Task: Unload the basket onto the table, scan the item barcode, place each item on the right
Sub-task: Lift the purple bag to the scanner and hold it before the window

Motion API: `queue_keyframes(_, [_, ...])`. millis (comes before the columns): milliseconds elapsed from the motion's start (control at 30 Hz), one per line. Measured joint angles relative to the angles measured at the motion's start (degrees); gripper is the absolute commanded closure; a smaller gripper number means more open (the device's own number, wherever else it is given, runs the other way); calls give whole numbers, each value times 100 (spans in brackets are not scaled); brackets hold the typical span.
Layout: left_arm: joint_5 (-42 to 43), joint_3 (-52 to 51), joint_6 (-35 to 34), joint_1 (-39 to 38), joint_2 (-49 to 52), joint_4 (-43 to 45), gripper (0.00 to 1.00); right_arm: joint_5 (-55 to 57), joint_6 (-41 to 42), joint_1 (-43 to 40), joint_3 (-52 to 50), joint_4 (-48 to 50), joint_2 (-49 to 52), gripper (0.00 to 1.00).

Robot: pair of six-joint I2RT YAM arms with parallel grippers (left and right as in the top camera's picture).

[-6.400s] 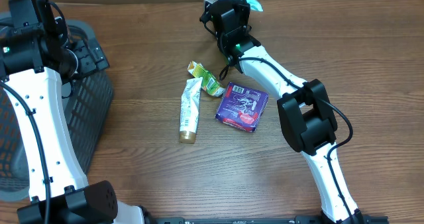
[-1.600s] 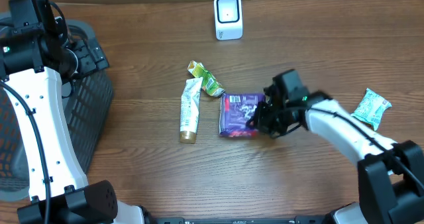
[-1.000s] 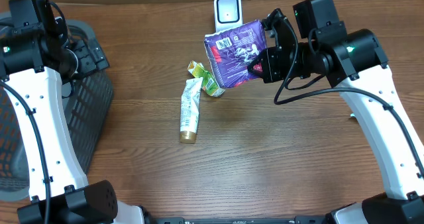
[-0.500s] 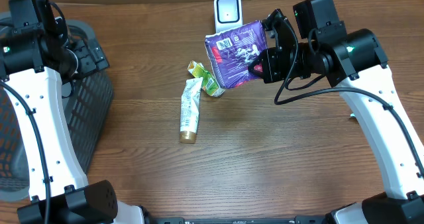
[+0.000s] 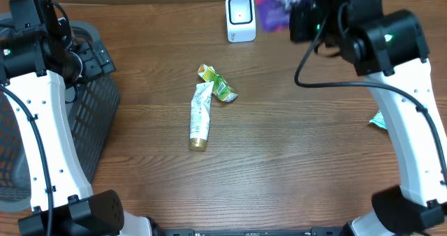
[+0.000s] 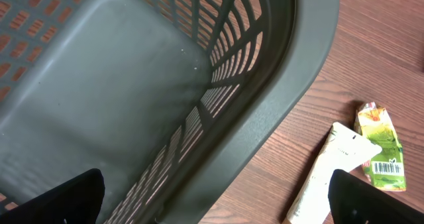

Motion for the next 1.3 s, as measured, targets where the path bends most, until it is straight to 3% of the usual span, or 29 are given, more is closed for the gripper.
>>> queue_keyframes(267, [0, 0, -2, 0, -2, -2, 0, 3053, -737, 697, 293, 1491, 1123, 96])
queue_keyframes(367, [-4, 0, 0, 0, 0, 0, 0, 4339, -1375, 981, 289, 2122, 1821, 96])
queue_keyframes(567, [-2, 0, 0, 0, 0, -7, 0, 5650, -2723, 1158, 282, 3936, 2979, 96])
queue_keyframes(733, [-2, 0, 0, 0, 0, -2, 0, 6155, -4127, 1156, 280, 4739, 3689, 96])
queue_keyframes(867, [0, 0, 0, 0, 0, -4, 0, 6323, -4728, 1156, 280, 4883, 3897, 96])
queue_keyframes(1300, [-2, 0, 0, 0, 0, -2, 0, 6384, -5235, 1156, 278, 5497, 4551, 96])
